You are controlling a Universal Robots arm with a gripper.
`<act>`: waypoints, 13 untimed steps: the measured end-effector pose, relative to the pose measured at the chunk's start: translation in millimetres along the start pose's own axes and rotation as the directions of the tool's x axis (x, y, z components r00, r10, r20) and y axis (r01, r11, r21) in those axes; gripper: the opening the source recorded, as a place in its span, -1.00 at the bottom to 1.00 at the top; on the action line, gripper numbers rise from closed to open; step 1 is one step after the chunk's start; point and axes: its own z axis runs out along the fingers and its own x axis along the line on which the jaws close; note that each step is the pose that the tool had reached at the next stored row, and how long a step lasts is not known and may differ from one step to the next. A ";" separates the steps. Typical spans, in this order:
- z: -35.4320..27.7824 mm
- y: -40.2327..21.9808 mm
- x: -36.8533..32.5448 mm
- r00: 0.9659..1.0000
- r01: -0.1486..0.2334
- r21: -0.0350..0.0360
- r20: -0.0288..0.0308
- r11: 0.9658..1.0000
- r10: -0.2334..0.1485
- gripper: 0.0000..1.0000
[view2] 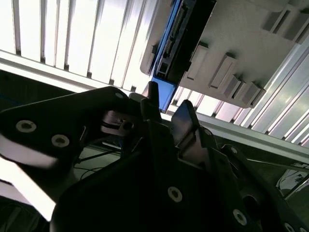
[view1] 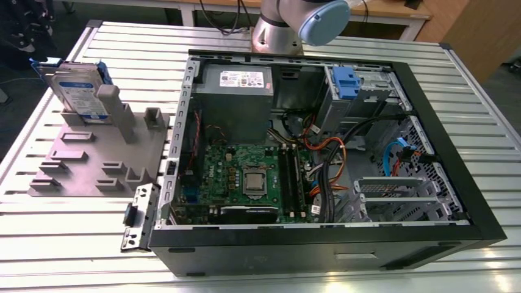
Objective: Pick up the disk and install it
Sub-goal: 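Pick up the disk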
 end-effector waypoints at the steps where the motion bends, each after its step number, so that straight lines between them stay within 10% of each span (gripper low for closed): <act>1: 0.1 0.0 0.0 1.000 0.000 0.000 0.000 1.000 0.000 -0.24; 7: 2.2 -0.1 0.1 1.000 0.001 0.001 0.000 1.000 -0.001 0.24; 13: 5.7 0.2 0.3 1.000 0.010 0.001 0.000 1.000 -0.010 0.24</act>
